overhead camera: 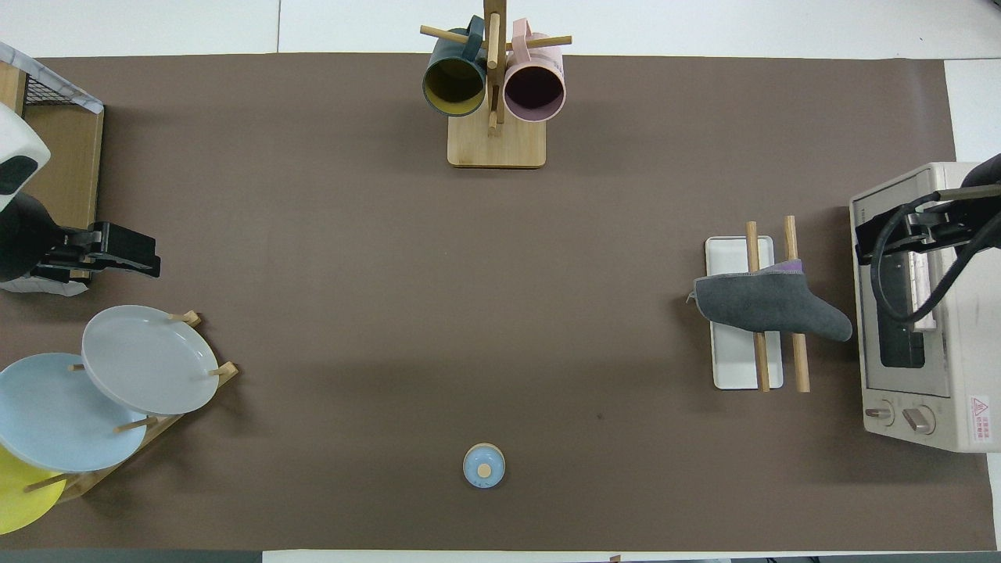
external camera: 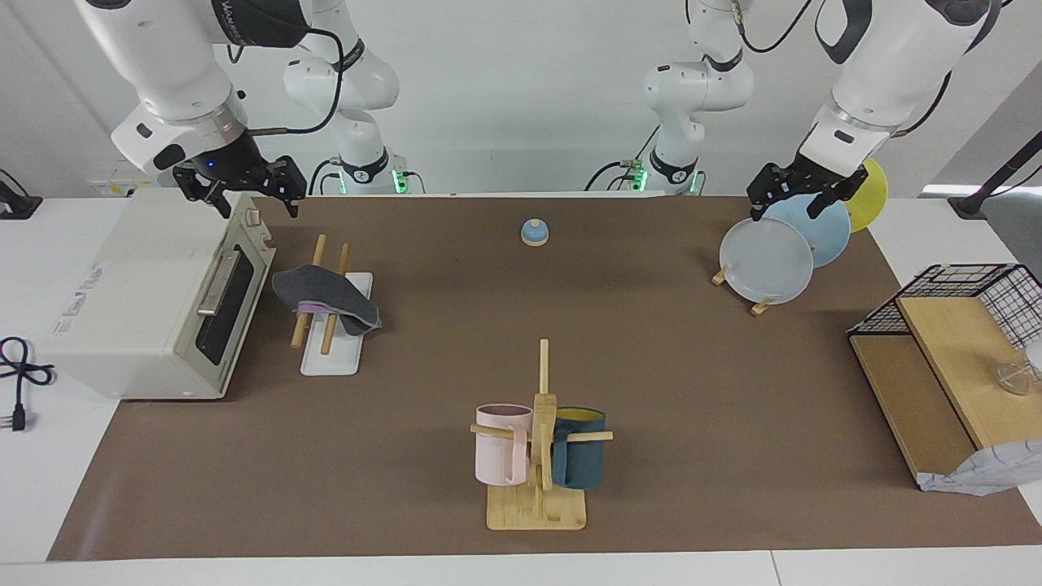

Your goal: Fold towel and hang on rack

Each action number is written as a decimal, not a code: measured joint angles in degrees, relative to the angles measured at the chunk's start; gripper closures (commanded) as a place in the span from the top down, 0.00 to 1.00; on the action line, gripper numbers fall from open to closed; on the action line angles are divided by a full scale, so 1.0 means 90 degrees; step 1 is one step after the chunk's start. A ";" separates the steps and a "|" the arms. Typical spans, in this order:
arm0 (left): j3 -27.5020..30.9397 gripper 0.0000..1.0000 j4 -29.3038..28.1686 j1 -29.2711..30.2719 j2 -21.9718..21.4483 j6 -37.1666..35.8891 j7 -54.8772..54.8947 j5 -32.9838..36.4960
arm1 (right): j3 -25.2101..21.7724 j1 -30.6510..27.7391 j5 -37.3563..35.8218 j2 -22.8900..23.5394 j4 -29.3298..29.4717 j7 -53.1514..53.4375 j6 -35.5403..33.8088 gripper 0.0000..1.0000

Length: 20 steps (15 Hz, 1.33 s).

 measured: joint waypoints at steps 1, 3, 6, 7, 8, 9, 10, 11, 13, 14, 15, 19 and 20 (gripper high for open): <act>0.0004 1.00 0.0000 0.0002 0.0000 0.0000 -0.0001 0.0000 | 0.0000 0.0006 0.0000 -0.0014 -0.0014 0.0000 -0.0021 1.00; 0.0014 1.00 0.0000 0.0007 0.0000 0.0000 -0.0002 0.0000 | -0.0001 0.0020 0.0000 -0.0090 -0.0084 0.0000 -0.0132 1.00; 0.0034 1.00 0.0000 0.0012 0.0000 0.0000 -0.0002 0.0001 | -0.0093 0.0074 0.0001 -0.0173 -0.0166 0.0042 -0.0006 1.00; 0.0038 1.00 0.0000 0.0013 0.0000 0.0000 -0.0002 0.0002 | -0.0151 0.0075 0.0003 -0.0172 -0.0170 0.0050 0.0073 1.00; 0.0042 1.00 0.0000 0.0014 0.0000 0.0000 -0.0002 0.0003 | -0.0203 0.0075 0.0039 -0.0171 -0.0174 0.0085 0.0127 1.00; 0.0043 1.00 0.0000 0.0014 0.0000 0.0000 -0.0002 0.0004 | -0.0249 0.0076 0.0127 -0.0172 -0.0174 0.0155 0.0141 1.00; 0.0043 1.00 0.0000 0.0014 0.0000 0.0000 -0.0002 0.0004 | -0.0298 0.0078 0.0223 -0.0171 -0.0175 0.0227 0.0141 1.00; 0.0044 1.00 0.0000 0.0014 0.0000 0.0000 -0.0002 0.0004 | -0.0338 0.0078 0.0268 -0.0171 -0.0177 0.0249 0.0141 1.00; 0.0044 1.00 0.0000 0.0014 0.0000 0.0000 -0.0002 0.0005 | -0.0367 0.0078 0.0292 -0.0171 -0.0183 0.0255 0.0141 1.00; 0.0044 1.00 0.0000 0.0014 0.0000 0.0000 -0.0002 0.0005 | -0.0367 0.0081 0.0294 -0.0171 -0.0185 0.0256 0.0141 1.00; 0.0044 1.00 0.0000 0.0014 0.0000 0.0000 -0.0002 0.0005 | -0.0367 0.0088 0.0294 -0.0171 -0.0186 0.0256 0.0141 1.00; 0.0044 1.00 0.0000 0.0014 0.0000 0.0000 -0.0002 0.0006 | -0.0366 0.0123 0.0294 -0.0171 -0.0186 0.0269 0.0145 1.00; 0.0044 1.00 0.0000 0.0014 0.0000 0.0000 -0.0002 0.0006 | -0.0366 0.0125 0.0294 -0.0171 -0.0186 0.0274 0.0148 1.00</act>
